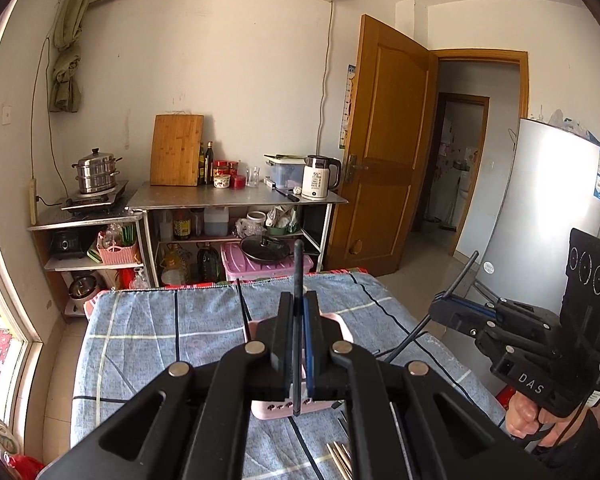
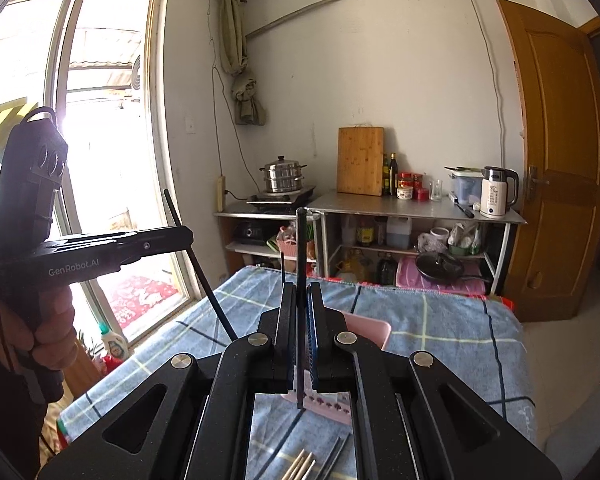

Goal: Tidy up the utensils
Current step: 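Raise both chopsticks upright, insert them into the pink basket and open both tools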

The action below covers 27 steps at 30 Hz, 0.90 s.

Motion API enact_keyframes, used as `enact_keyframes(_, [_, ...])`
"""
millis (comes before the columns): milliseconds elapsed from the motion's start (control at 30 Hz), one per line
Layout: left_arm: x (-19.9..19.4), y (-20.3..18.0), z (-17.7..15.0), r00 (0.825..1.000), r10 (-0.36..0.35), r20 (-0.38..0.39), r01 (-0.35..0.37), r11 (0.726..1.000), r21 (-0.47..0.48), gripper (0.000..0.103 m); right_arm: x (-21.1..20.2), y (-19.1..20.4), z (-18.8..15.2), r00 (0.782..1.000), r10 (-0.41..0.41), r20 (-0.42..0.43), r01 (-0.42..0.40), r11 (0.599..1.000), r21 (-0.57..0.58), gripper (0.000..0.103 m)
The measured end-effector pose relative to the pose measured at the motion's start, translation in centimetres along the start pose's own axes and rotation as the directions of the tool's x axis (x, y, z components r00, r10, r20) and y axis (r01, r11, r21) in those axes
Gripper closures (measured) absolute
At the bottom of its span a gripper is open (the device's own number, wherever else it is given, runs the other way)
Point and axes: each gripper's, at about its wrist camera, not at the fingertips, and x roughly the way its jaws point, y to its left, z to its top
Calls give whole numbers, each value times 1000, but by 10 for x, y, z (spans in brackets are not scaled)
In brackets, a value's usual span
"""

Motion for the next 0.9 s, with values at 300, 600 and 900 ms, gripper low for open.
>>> enact_keyframes(300, [30, 13, 12, 999, 13, 41, -13, 1000, -1, 98, 31, -8, 19, 999, -15, 43, 14, 999, 33, 98])
enact_keyframes(600, [56, 23, 0, 999, 15, 47, -14, 1000, -13, 98, 66, -18, 2, 999, -38, -3, 38, 998, 57, 98])
enact_keyframes(900, [77, 33, -26, 999, 8, -40, -9, 999, -44, 98, 81, -25, -20, 997, -27, -75, 32, 997, 67, 98])
